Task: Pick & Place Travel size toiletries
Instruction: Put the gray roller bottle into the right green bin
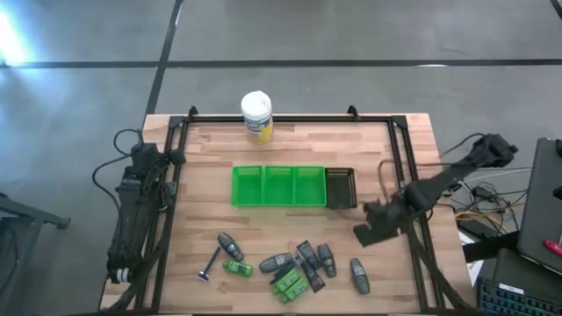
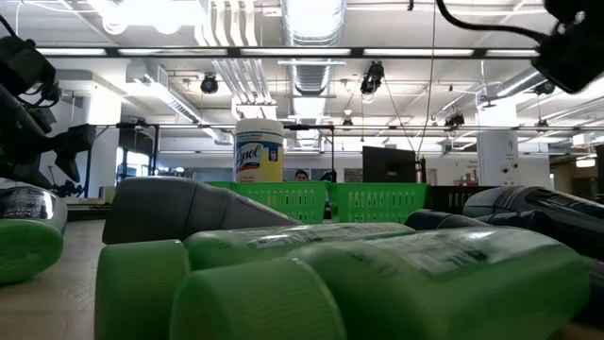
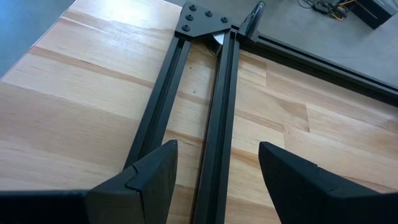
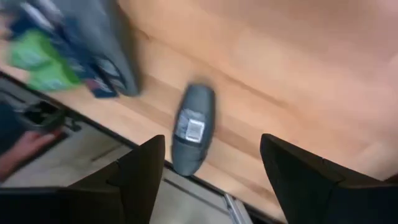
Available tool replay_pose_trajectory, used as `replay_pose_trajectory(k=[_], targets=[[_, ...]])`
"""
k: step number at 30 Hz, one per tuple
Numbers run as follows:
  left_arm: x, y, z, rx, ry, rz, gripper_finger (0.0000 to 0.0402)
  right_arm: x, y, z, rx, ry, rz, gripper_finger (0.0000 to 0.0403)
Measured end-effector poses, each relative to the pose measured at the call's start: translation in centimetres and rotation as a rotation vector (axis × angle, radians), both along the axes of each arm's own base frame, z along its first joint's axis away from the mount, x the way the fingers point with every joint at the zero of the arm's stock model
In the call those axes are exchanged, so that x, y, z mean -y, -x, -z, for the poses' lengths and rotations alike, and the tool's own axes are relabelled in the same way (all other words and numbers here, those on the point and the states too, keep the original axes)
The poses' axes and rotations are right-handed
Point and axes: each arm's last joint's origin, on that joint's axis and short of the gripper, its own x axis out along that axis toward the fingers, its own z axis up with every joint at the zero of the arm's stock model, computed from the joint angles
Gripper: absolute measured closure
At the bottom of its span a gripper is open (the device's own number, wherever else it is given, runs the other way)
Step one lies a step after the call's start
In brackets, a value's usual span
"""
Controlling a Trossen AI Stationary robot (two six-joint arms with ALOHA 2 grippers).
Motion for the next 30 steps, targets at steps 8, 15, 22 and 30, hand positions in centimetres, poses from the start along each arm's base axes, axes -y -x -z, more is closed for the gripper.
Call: replay_pose_trajectory(k=[8,15,22,30], targets=[[0.0,0.0,0.0,0.002,0.000,0.002,0.0172,-5.3,-2.8,2.1,-0.110,0.043,-0.080,0.0083],[0.0,0.0,0.0,0.002,0.000,0.002,0.0172,-8.9,-5.3,3.3,-0.141,0.086,-0.153,0.0034],[0.0,0.0,0.0,0.002,0.000,0.002,0.0172,-12.0,-5.6,5.4,-0.230,0.124,-0.133,0.0038],[0.0,0.0,0.0,0.002,0.000,0.001,0.0172,-12.4,-5.5,6.2,-0.255,0.143,-0.095,0.0044]])
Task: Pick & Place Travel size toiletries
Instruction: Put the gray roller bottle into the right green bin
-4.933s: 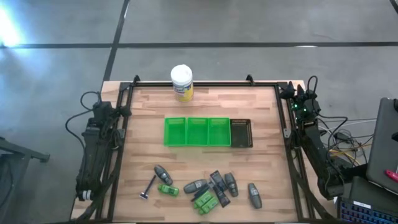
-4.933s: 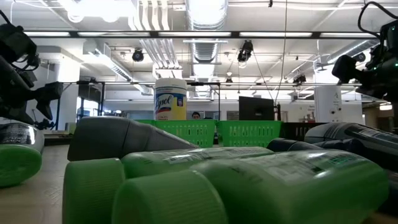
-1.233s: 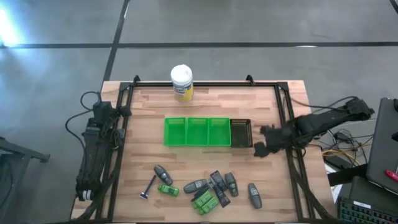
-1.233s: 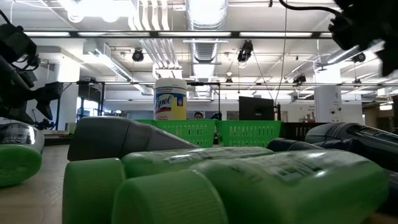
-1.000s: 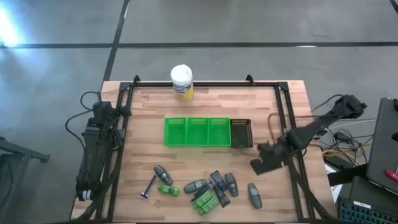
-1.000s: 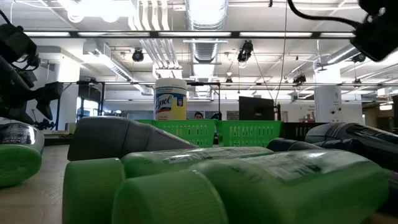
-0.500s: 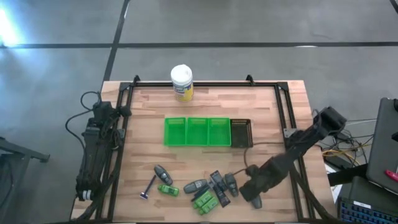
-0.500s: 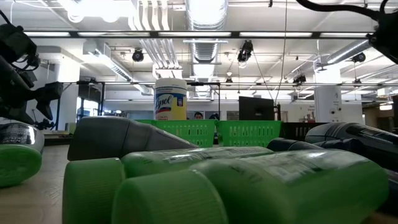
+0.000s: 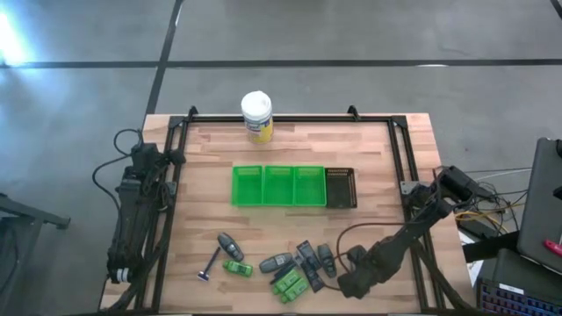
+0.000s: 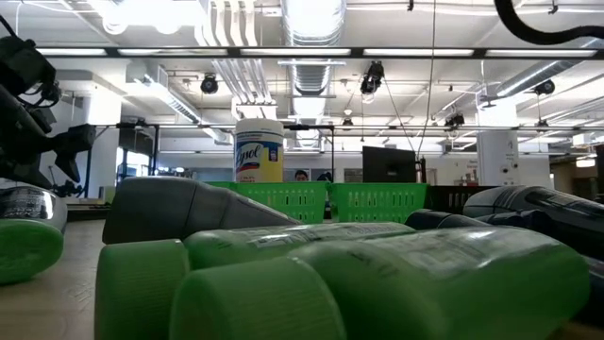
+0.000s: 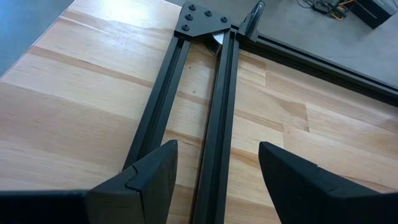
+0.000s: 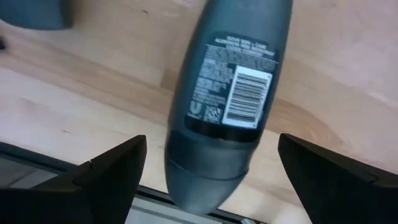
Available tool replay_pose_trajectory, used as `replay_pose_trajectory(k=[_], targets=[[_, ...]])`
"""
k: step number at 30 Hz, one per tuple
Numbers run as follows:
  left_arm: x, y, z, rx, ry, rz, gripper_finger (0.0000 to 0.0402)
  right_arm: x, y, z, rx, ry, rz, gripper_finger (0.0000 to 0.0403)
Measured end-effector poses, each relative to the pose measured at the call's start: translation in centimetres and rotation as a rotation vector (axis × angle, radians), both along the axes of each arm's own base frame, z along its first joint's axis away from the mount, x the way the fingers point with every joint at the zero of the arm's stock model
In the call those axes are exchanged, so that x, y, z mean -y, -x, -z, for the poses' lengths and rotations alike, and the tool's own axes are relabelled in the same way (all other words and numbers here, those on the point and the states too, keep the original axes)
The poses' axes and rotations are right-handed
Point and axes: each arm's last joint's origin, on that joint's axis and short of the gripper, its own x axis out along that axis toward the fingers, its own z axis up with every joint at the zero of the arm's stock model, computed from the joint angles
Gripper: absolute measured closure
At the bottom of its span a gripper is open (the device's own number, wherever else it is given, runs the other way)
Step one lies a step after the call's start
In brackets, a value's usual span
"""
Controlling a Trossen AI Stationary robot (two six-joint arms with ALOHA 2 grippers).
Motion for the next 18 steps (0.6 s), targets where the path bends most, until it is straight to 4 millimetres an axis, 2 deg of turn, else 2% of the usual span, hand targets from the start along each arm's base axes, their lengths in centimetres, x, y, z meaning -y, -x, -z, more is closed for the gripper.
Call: replay_pose_trajectory(k=[8,18], targets=[[0.0,0.0,0.0,0.000,0.000,0.000,0.0172,0.5,0.5,1.6,0.018,-0.010,0.000,0.0057],[0.0,0.0,0.0,0.000,0.000,0.000,0.0172,0.8,0.7,1.6,0.014,0.009,0.014,0.0102]])
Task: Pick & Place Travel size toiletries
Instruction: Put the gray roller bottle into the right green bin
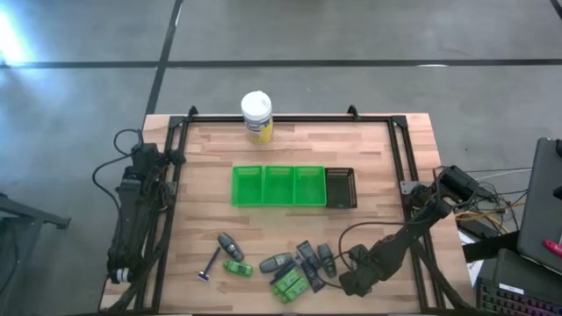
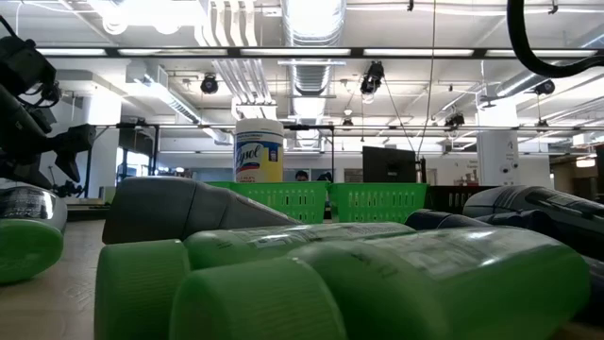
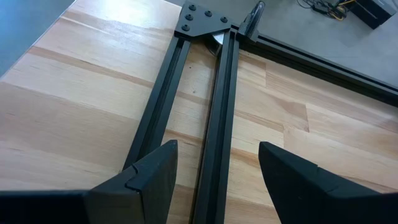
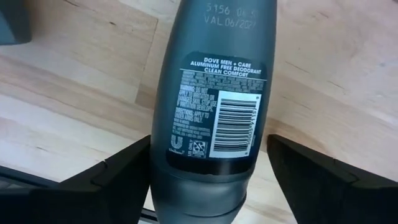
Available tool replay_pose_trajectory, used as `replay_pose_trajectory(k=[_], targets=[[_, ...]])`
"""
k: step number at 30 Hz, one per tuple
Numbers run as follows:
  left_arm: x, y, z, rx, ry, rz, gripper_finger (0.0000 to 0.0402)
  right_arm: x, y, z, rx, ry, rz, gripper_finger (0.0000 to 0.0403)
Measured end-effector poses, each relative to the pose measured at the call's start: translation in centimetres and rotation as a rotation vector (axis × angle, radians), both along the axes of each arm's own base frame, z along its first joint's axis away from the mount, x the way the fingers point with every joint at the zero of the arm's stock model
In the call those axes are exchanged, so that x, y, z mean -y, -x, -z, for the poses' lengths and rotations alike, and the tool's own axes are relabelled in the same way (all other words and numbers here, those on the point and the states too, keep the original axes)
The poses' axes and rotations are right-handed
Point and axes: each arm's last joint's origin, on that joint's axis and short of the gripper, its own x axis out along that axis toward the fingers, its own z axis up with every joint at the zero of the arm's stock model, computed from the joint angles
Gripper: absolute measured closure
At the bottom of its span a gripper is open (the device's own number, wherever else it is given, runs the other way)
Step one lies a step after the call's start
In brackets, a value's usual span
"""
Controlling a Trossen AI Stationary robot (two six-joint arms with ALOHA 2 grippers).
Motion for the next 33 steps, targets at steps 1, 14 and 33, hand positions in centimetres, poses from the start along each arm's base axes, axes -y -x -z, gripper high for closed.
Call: replay_pose_trajectory(k=[1,14,33], targets=[[0.0,0.0,0.0,0.000,0.000,0.000,0.0172,0.0,0.0,0.0,0.000,0.000,0.002,0.0103],[0.0,0.0,0.0,0.000,0.000,0.000,0.0172,0.6,-0.3,0.4,-0.007,0.011,0.020,0.0053],[0.0,0.0,0.0,0.000,0.000,0.000,0.0172,1.4,-0.4,0.7,-0.004,0.061,0.006,0.0137]])
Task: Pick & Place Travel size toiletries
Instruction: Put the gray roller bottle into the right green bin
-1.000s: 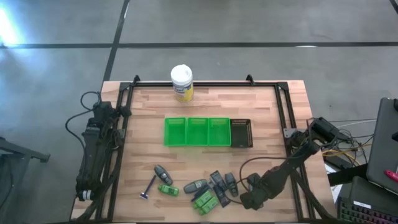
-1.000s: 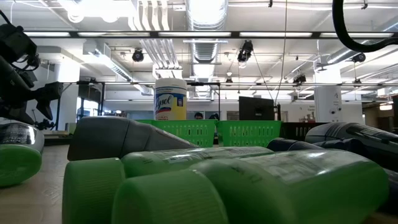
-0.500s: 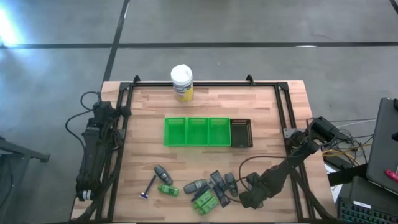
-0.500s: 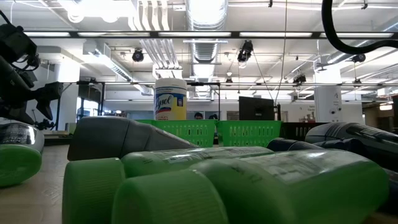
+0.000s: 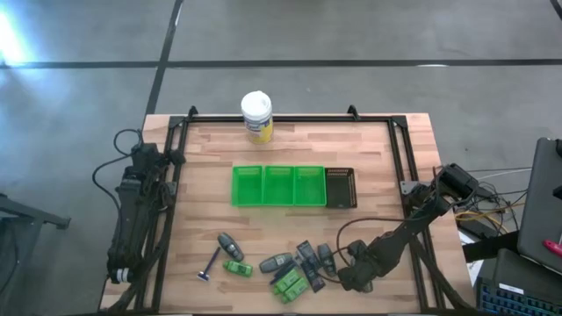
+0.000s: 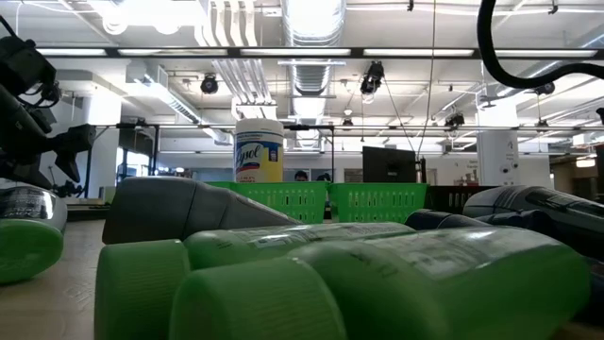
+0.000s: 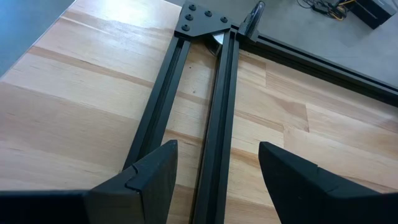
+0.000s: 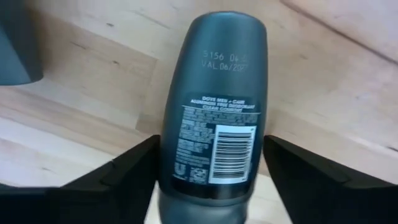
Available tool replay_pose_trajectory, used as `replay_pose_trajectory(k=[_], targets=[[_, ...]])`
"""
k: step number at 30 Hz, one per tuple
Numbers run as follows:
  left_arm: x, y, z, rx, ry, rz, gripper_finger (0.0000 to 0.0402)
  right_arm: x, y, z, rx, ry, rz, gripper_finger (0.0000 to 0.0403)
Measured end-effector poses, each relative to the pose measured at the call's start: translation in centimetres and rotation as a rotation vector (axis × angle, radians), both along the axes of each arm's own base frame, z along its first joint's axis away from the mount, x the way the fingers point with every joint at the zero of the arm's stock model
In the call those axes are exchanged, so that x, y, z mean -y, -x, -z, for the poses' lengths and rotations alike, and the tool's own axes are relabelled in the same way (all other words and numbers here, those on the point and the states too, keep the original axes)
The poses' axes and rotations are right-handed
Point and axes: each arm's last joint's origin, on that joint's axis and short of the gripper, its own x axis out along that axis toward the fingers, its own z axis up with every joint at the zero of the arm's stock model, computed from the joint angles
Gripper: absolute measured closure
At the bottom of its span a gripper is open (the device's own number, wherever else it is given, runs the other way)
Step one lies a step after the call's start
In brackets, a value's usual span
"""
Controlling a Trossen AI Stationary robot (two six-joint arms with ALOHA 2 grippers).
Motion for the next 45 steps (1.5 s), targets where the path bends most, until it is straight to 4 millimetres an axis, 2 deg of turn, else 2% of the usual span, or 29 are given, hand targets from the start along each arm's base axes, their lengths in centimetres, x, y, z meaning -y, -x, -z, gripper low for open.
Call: replay_pose_trajectory(k=[5,11,15,20,25,31,34,38,45], targets=[[0.0,0.0,0.0,0.000,0.000,0.000,0.0172,0.0,0.0,0.0,0.002,0.000,-0.001,0.0201],[0.0,0.0,0.0,0.000,0.000,0.000,0.0172,0.4,0.0,-1.1,0.081,0.024,0.025,0.0201],[0.0,0.0,0.0,0.000,0.000,0.000,0.0172,2.3,-0.2,-3.2,0.223,0.084,0.143,0.0201],[0.0,0.0,0.0,0.000,0.000,0.000,0.0172,6.2,-0.1,-6.1,0.415,0.159,0.304,0.0194],[0.0,0.0,0.0,0.000,0.000,0.000,0.0172,11.4,-0.7,-8.8,0.562,0.245,0.358,0.0198],[0.0,0.0,0.0,0.000,0.000,0.000,0.0172,18.2,-3.1,-11.2,0.711,0.303,0.372,0.0197],[0.0,0.0,0.0,0.000,0.000,0.000,0.0172,20.8,-4.6,-11.9,0.751,0.298,0.366,0.0197],[0.0,0.0,0.0,0.000,0.000,0.000,0.0172,22.8,-6.4,-10.7,0.683,0.272,0.305,0.0196],[0.0,0.0,0.0,0.000,0.002,0.000,0.0172,23.8,-9.5,-7.3,0.564,0.232,0.266,0.0195]])
